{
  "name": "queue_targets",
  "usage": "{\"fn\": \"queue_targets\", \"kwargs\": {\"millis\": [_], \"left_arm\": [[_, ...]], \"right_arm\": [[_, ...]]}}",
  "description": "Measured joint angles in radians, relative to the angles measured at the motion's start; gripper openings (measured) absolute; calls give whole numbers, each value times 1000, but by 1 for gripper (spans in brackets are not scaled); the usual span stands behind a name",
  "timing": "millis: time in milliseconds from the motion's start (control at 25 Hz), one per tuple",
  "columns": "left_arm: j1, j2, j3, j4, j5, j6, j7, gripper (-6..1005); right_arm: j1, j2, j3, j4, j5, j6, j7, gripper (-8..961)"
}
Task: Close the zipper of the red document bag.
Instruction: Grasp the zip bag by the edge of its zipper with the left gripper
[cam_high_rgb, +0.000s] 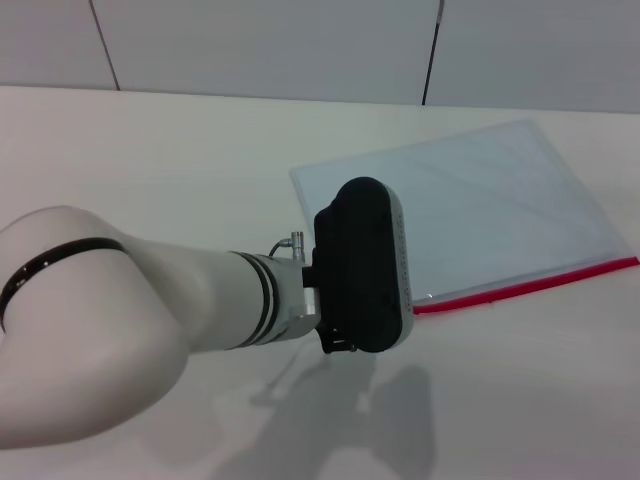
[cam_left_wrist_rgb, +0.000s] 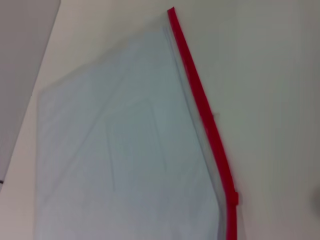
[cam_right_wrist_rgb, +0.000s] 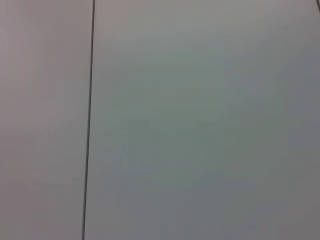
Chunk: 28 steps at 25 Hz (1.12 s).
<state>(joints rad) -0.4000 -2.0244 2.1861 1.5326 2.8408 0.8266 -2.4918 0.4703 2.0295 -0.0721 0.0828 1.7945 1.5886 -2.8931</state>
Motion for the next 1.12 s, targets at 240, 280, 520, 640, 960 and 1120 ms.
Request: {"fn": "queue_targets", "kwargs": {"millis": [240,280,520,640,960,1120], "left_arm": [[6,4,23,-55,2,-131,20,511],[4,3,24,-69,2,-140,22,509],[-3,-1,31,-123,-2,-194,25,501],[-3,0,35,-145,-1,-233,25,497],[-21,1,35,-226,2,-305,27,486],[-28,3,35,-256,0,-343,27,480]], "right_arm": [[-1,0,0,0,1,1,0,881],[0,0,0,1,0,1,0,881],[1,0,0,2,0,2,0,881],[0,0,0,2,0,2,0,881],[0,0,0,2,0,2,0,881],[0,0,0,2,0,5,0,880]]}}
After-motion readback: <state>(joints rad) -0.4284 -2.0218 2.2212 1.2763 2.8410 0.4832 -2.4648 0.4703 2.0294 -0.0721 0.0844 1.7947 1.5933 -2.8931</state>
